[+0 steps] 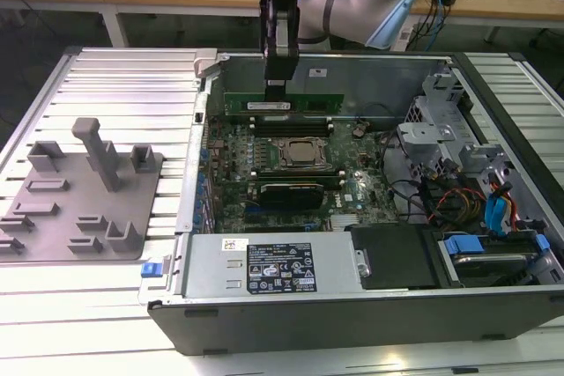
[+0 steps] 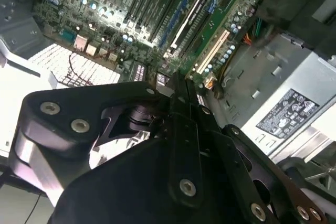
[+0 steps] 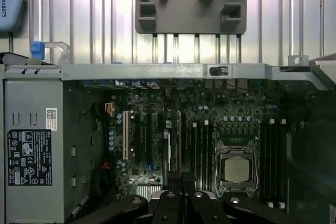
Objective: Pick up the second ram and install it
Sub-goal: 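Pick up the second ram and move it above second insertion slot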
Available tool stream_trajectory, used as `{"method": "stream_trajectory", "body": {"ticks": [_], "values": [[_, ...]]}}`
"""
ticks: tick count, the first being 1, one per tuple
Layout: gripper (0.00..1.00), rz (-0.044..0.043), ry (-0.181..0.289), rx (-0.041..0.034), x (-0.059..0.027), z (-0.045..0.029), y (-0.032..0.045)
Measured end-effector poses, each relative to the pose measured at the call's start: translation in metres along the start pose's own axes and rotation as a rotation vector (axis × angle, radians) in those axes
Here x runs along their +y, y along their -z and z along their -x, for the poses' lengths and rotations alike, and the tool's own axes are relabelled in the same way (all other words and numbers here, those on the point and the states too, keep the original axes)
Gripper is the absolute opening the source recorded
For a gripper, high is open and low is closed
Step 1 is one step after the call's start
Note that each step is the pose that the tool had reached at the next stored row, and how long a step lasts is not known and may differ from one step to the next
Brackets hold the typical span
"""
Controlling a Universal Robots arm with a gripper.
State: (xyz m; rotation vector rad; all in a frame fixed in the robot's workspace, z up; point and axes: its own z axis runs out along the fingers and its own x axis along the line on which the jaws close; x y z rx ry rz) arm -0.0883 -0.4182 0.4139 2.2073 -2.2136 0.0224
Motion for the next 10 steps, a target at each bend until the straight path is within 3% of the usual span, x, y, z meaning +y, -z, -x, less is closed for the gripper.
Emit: {"method": "stream_trajectory", "body": {"ticks": [10], "values": [[0.09,0.0001,0.0,0.0,-0.012,0.0257,-0.03]]}}
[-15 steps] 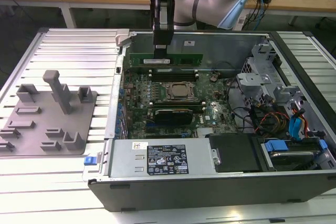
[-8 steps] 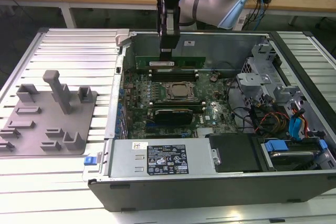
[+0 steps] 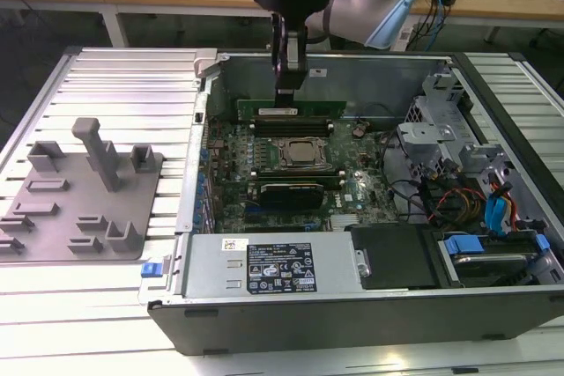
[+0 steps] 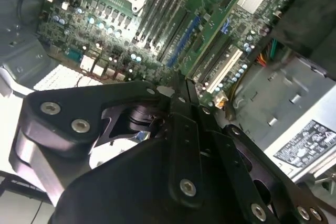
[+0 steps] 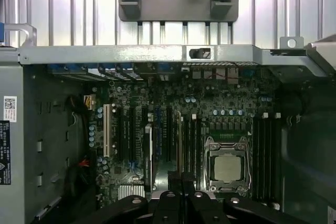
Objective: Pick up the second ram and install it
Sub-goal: 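Pick up the second ram and move it above second insertion slot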
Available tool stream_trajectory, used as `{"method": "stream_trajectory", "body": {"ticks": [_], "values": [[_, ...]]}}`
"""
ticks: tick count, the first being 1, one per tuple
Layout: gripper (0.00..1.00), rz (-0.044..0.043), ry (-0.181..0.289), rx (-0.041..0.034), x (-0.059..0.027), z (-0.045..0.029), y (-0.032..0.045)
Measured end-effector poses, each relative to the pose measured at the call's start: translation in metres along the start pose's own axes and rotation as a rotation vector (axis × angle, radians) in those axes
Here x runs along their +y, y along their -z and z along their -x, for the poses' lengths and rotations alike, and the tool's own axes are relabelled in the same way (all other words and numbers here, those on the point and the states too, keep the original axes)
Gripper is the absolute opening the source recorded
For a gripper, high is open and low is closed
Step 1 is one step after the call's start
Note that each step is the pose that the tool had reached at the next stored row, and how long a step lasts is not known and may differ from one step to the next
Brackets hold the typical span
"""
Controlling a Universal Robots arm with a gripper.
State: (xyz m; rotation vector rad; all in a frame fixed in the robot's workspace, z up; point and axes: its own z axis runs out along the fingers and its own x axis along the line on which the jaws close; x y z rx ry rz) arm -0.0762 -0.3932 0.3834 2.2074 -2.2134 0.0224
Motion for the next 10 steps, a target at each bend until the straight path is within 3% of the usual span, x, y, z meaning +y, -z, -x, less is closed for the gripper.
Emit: {"method": "stream_trajectory", "body": {"ticks": [2,10], "values": [[0.09,0.0,0.0,-0.0001,-0.0002,0.0032,-0.0038],[0.09,0.0,0.0,0.0,-0.0003,0.0191,-0.0354]]}}
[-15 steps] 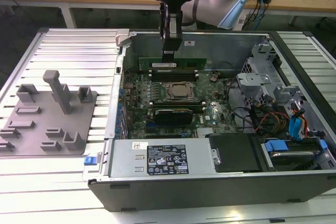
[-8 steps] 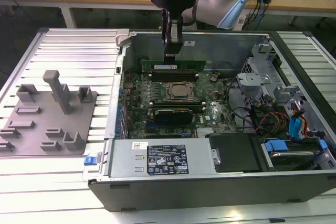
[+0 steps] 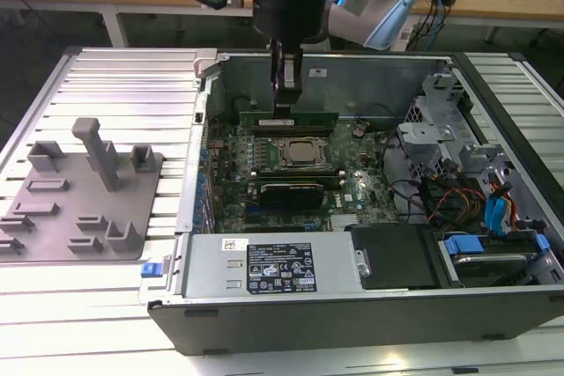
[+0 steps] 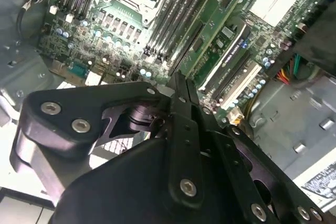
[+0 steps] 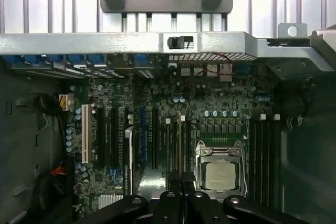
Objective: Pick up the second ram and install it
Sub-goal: 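Pick up the second ram and move it above second insertion slot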
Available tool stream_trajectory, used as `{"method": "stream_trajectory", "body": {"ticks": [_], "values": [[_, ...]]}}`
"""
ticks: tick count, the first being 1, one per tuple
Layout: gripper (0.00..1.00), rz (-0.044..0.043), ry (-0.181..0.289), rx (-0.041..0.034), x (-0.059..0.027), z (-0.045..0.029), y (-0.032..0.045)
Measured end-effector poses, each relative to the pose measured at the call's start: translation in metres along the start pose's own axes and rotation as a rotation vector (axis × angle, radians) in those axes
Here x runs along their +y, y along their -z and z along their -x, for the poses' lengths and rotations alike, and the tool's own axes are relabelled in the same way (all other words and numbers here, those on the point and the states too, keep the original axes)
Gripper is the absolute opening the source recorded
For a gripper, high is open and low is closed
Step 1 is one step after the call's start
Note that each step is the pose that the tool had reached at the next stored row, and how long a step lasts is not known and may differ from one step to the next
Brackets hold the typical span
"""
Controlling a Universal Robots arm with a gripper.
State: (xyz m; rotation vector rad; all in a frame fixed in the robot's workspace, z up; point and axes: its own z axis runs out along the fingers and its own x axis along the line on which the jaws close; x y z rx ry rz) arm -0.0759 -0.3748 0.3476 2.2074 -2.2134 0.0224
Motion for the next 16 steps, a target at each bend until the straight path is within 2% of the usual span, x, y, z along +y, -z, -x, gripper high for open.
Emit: {"method": "stream_trajectory", "body": {"ticks": [4,6,7,9,16], "values": [[0.09,-0.0001,0.0,-0.0001,-0.0001,0.0057,-0.0207],[0.09,0.0,0.0,0.0,-0.0009,0.0069,-0.0296],[0.09,0.0001,0.0,0.0001,-0.0039,0.007,-0.0318],[0.09,0.0001,0.0,0.0,-0.0105,0.007,-0.0354],[0.09,0.0001,0.0,0.0,-0.0106,0.0071,-0.0359]]}}
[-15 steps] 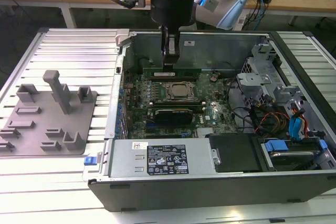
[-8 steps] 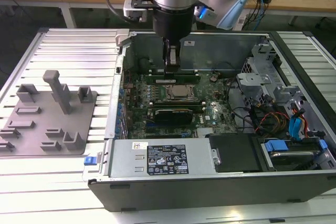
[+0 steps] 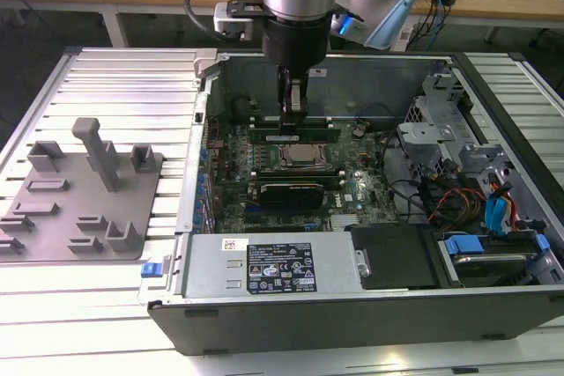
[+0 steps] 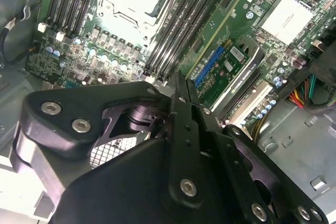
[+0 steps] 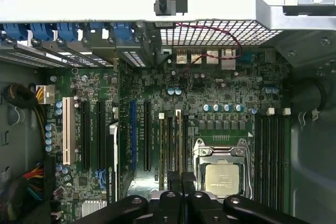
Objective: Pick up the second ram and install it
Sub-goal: 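Insert the second ram into the second slot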
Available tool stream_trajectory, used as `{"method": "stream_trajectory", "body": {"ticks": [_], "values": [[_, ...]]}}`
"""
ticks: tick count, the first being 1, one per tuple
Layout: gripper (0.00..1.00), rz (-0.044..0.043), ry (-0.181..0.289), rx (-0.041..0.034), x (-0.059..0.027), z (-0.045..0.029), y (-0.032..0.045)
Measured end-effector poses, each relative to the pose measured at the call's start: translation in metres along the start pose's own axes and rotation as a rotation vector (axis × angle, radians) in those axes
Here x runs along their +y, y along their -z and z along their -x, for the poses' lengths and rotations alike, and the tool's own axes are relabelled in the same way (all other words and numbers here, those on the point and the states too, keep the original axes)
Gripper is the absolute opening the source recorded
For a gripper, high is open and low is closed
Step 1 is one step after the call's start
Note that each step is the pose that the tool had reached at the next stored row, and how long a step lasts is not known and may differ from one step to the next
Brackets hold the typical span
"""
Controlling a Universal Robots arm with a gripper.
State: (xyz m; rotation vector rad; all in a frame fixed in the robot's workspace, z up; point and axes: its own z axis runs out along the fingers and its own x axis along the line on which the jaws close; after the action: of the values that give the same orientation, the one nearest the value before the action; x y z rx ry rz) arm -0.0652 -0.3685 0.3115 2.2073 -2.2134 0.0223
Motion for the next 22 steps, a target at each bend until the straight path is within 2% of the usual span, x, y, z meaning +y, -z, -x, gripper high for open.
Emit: {"method": "stream_trajectory", "body": {"ticks": [8,13,14,18,22], "values": [[0.09,-0.0002,0.0,-0.0003,0.0,0.0,-0.0006],[0.09,0.0006,0.0,0.0004,-0.0001,0.0002,-0.0195],[0.09,0.0006,0.0,0.0004,-0.0002,0.0002,-0.0253],[0.09,0.0004,0.0,0.0002,-0.0004,0.0003,-0.0303],[0.09,0.0006,0.0,0.0005,-0.0003,-0.0018,-0.0422]]}}
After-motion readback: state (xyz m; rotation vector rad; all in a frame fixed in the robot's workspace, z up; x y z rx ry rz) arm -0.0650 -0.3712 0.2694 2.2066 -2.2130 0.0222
